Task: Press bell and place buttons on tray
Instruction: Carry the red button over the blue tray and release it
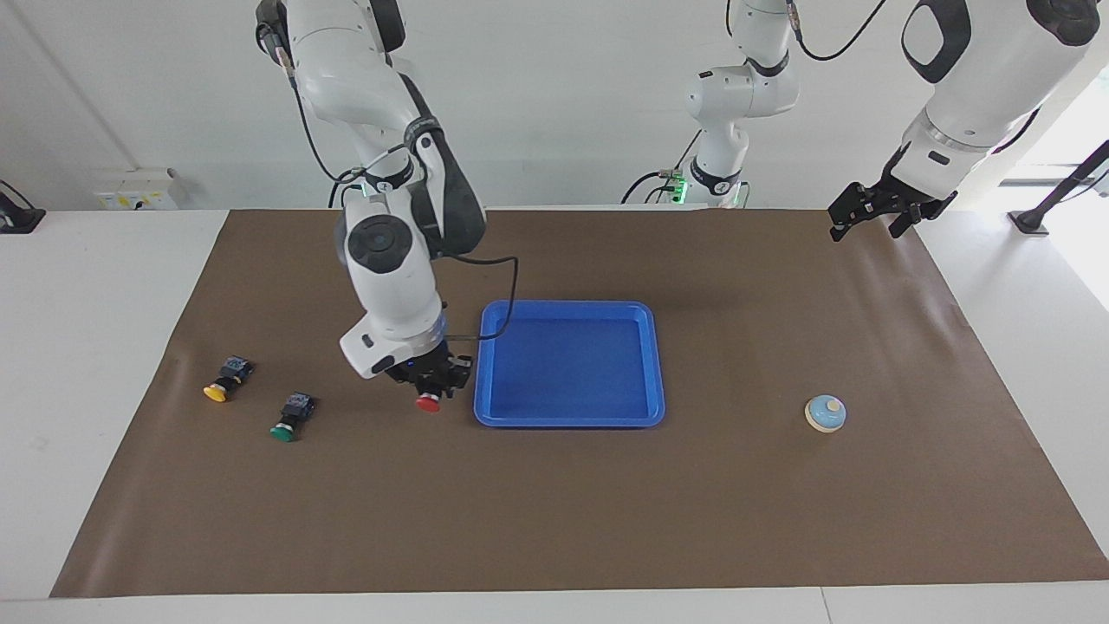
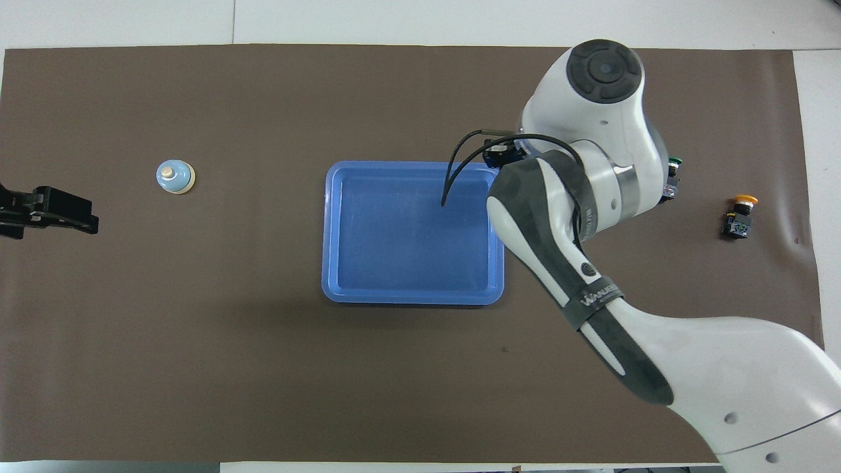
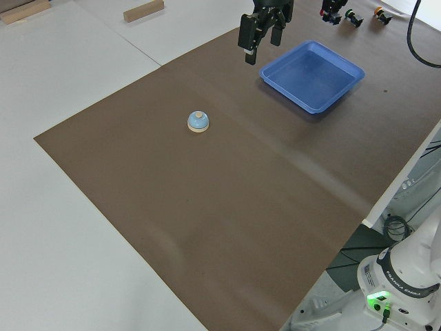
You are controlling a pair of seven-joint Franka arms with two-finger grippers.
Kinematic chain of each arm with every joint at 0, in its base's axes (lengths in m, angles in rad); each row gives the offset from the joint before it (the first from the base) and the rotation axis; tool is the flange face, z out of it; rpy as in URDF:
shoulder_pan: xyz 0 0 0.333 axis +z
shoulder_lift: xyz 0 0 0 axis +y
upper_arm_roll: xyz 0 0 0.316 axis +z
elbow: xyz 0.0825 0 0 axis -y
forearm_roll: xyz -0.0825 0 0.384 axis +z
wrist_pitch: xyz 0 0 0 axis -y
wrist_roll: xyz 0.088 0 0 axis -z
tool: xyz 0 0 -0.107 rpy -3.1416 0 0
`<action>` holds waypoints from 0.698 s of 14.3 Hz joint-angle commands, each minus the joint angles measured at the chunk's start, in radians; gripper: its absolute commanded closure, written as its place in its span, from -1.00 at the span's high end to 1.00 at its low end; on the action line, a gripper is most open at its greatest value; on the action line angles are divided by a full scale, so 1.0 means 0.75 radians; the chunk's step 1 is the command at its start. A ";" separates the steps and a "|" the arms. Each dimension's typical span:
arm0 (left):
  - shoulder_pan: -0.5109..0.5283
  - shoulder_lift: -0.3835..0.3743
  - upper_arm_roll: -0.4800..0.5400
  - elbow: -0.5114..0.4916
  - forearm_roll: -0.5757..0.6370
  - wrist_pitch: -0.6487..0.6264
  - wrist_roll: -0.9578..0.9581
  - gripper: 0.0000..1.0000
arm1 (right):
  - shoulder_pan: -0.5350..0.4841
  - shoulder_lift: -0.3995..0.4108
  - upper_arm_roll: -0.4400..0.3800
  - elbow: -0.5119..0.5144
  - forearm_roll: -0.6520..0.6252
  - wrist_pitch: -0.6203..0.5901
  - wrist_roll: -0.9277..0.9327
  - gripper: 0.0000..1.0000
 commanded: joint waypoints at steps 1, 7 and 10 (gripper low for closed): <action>0.004 -0.022 0.000 -0.006 0.015 -0.010 -0.008 1.00 | 0.088 0.005 -0.002 -0.040 0.012 0.002 0.057 -1.00; 0.004 -0.022 0.000 -0.006 0.015 -0.010 -0.006 1.00 | 0.144 -0.111 -0.002 -0.468 0.006 0.343 0.016 -1.00; 0.004 -0.022 0.000 -0.006 0.015 -0.010 -0.006 1.00 | 0.144 -0.121 -0.002 -0.496 0.006 0.347 -0.021 -1.00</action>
